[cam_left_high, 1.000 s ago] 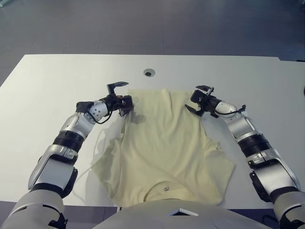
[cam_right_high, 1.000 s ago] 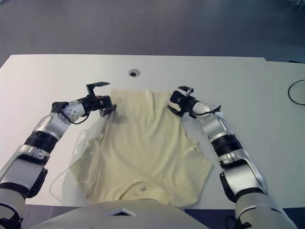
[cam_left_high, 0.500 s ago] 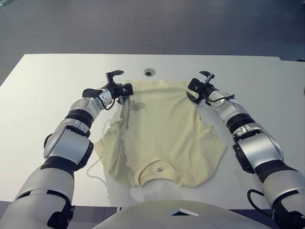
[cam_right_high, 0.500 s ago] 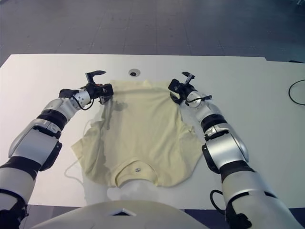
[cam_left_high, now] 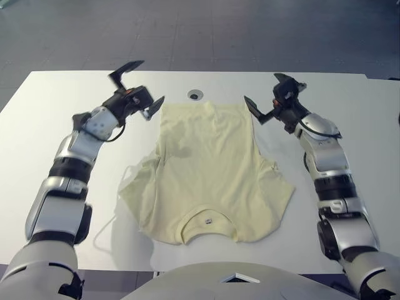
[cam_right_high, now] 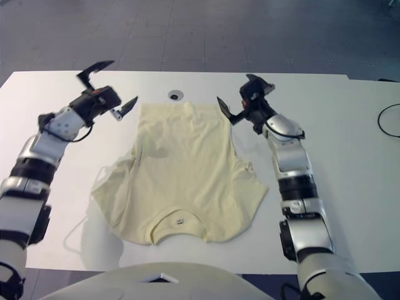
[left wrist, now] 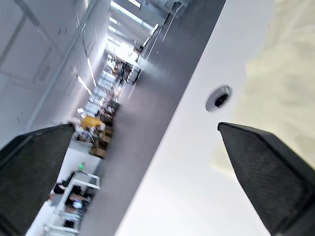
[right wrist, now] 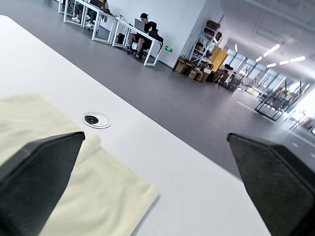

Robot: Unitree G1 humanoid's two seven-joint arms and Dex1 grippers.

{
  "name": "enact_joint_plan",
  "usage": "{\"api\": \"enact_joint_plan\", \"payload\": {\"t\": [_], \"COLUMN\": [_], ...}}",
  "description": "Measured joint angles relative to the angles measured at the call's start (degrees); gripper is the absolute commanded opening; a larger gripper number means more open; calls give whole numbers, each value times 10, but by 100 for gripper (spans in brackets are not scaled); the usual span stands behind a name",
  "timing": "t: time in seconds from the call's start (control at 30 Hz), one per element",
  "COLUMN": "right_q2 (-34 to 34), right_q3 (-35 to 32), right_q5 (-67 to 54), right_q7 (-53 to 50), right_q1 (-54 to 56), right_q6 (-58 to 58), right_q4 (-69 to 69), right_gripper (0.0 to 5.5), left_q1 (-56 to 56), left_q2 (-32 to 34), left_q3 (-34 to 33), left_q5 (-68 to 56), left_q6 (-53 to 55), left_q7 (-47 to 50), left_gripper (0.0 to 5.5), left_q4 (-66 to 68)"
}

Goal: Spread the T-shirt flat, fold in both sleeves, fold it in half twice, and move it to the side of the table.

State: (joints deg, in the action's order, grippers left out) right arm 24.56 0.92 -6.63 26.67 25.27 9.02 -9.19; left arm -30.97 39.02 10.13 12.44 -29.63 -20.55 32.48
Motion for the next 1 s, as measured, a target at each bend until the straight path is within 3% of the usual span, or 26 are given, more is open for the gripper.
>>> {"api": "enact_joint_plan", "payload": {"t": [0.27, 0.5, 0.57, 0.7, 0.83, 1.0], "right_q2": [-1, -53, -67, -77, -63, -49], "right_q3": [-85, -201, -246, -284, -274, -267], "right_q5": [-95, -204, -261, -315, -344, -357], "right_q7": [-16, -55, -73, -100, -117, -130], "right_q1": [-215, -519, -596, -650, -614, -578], "right_q6": [161, 280, 331, 384, 425, 441], "right_q4": [245, 480, 555, 594, 591, 575], "right_gripper": [536, 536, 504, 435, 379, 452], "left_q1": [398, 747, 840, 881, 886, 845], "left_q2": [-17, -133, -172, -198, -207, -199], "left_q3": [-138, -229, -254, -278, -295, -296], "left_q5": [-153, -275, -309, -330, -342, -346], "left_q6": [207, 352, 394, 427, 451, 480], "left_q7": [-20, 40, 65, 78, 78, 73], "left_gripper": [540, 540, 540, 540, 540, 540], "left_q4": [-360, -678, -767, -811, -794, -782]}}
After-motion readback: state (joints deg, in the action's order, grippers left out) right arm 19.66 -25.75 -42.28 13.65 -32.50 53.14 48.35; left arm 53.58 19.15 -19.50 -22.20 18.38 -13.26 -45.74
